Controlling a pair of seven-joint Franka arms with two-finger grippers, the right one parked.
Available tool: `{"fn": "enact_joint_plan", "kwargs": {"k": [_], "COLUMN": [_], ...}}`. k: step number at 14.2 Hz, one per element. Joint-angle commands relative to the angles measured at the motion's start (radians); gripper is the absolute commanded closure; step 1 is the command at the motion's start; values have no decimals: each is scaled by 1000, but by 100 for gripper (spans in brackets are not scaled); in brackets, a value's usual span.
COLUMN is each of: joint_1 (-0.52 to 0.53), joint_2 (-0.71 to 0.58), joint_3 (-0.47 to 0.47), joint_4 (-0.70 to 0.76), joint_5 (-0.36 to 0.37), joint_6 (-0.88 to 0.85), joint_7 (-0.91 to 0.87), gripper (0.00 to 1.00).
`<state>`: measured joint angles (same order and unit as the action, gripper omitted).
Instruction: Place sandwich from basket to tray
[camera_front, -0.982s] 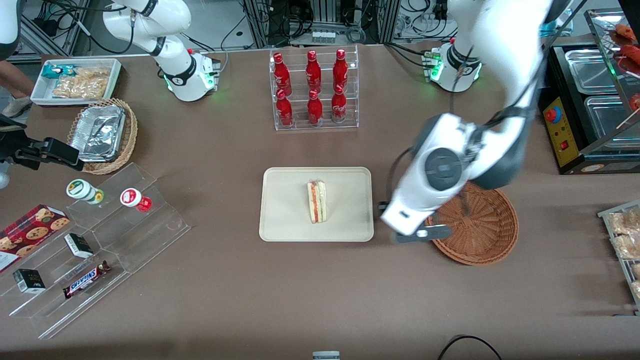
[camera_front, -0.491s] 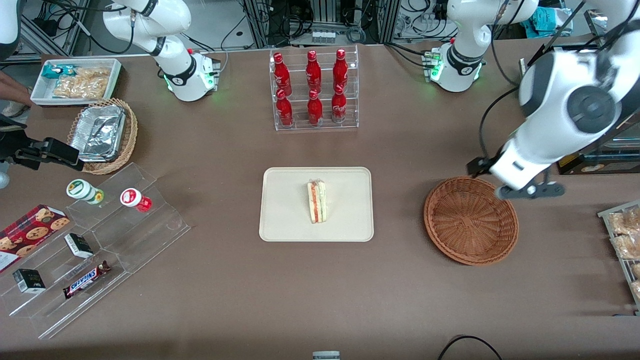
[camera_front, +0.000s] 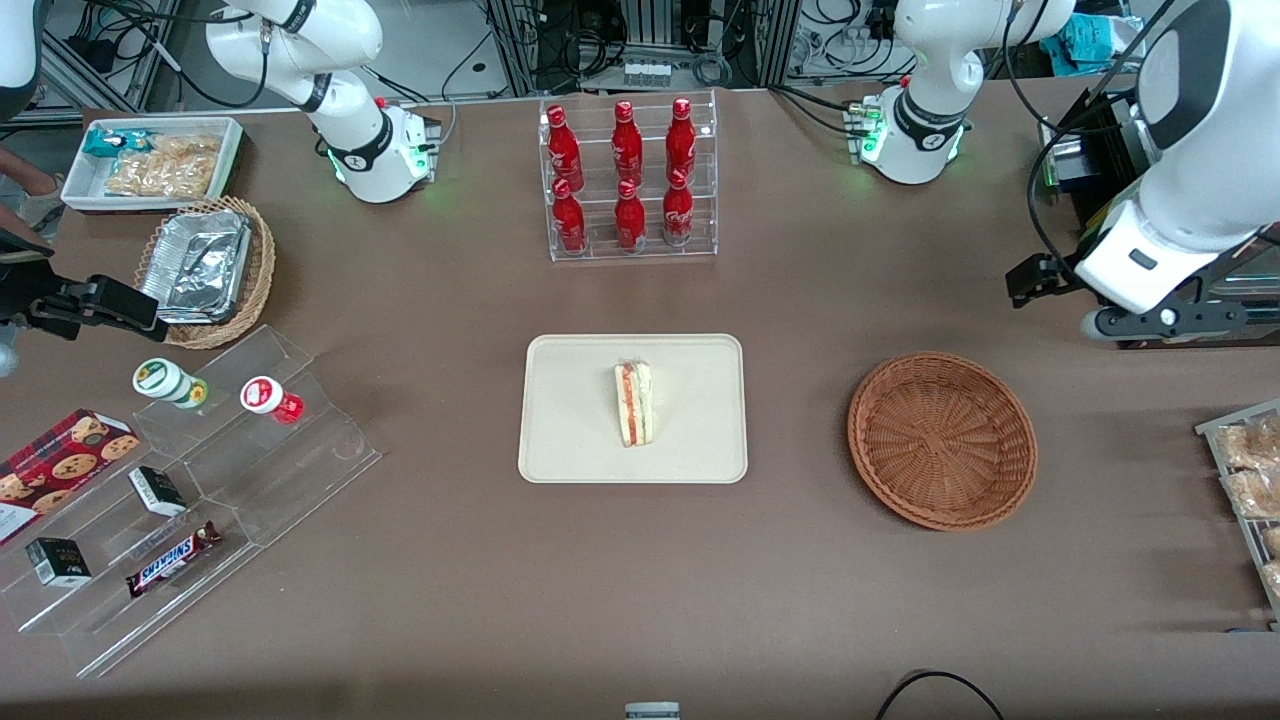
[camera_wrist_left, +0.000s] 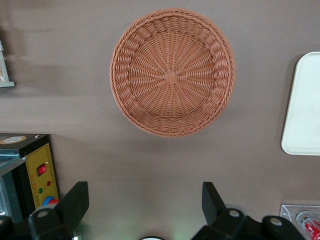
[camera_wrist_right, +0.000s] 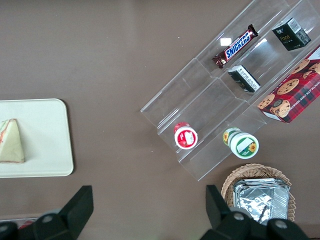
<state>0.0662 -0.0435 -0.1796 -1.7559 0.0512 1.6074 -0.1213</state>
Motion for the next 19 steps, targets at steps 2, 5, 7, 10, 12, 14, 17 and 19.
{"fn": "enact_joint_plan", "kwargs": {"k": [2,5,7,10,12,14,17,19], "joint_1": [9,6,7,7,9,9,26,26], "joint_2": [2,19,20,20,20,20,20,20], "joint_3": [-8,-9,-8,-9,-8,-8,-6,-6], "joint_4": [84,137,147,156,156,157,159,159], "joint_5": [-4,-2,-7,-14,-60,-80,-88,-88], "joint_6": [-34,-34,-40,-40,-40,-40,-40,-40], "joint_7": [9,0,2,0,-1,-1,0,2], "gripper": [0,0,0,0,0,0,0,0]}}
